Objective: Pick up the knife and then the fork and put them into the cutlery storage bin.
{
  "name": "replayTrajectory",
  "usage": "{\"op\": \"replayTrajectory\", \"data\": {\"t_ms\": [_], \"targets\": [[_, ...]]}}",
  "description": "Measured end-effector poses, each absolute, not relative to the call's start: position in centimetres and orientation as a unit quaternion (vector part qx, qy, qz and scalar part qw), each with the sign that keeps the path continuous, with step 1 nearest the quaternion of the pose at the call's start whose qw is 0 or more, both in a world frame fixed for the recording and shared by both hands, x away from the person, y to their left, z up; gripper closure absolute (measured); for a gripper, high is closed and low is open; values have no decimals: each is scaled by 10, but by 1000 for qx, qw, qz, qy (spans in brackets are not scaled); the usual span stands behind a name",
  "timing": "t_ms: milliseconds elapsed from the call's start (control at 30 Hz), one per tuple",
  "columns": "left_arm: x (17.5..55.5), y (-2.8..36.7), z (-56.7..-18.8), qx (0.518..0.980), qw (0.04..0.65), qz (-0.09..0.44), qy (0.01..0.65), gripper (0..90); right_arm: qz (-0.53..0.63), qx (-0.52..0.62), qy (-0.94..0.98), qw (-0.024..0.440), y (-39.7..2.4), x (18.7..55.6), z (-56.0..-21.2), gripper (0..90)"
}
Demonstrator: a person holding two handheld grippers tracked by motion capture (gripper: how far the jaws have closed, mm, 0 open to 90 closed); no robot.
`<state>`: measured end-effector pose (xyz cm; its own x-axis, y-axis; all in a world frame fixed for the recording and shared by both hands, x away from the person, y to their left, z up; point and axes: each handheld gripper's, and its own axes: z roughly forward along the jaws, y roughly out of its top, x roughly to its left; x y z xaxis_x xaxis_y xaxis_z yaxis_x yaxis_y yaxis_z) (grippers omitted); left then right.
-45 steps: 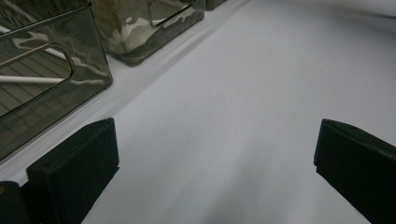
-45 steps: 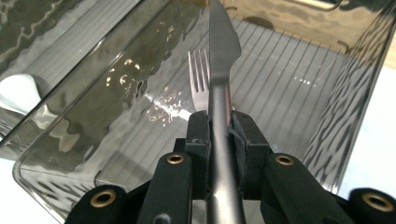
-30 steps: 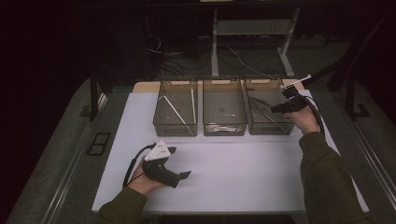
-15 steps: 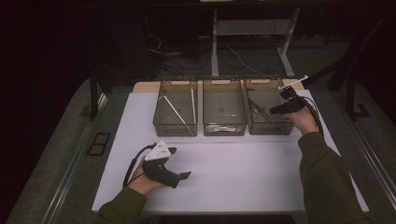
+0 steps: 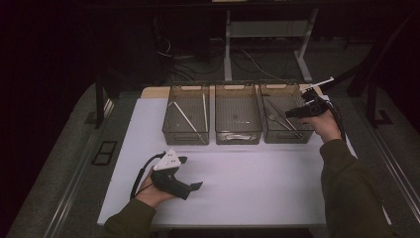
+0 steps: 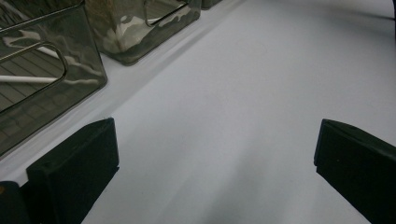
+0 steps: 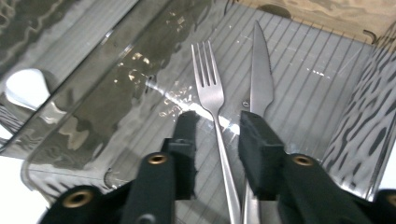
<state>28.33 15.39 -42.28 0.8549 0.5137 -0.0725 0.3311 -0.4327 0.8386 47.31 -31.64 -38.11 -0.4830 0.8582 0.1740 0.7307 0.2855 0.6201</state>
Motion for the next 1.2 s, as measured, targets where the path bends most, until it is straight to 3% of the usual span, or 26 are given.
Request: {"op": "replayTrajectory", "data": {"t_ms": [267,400,633,1200], "targets": [[284,154,-423,842,469,94,251,0,381,487,779,109,-323,463,-371,371],[284,154,-424,842,468,93,251,0,392,474,779,123,-321,454,-365,309],[284,156,-424,842,468,96,253,0,403,454,778,162,-315,434,-359,267],[286,159,-428,838,475,84,256,0,462,426,758,172,-318,374,-366,209]]}}
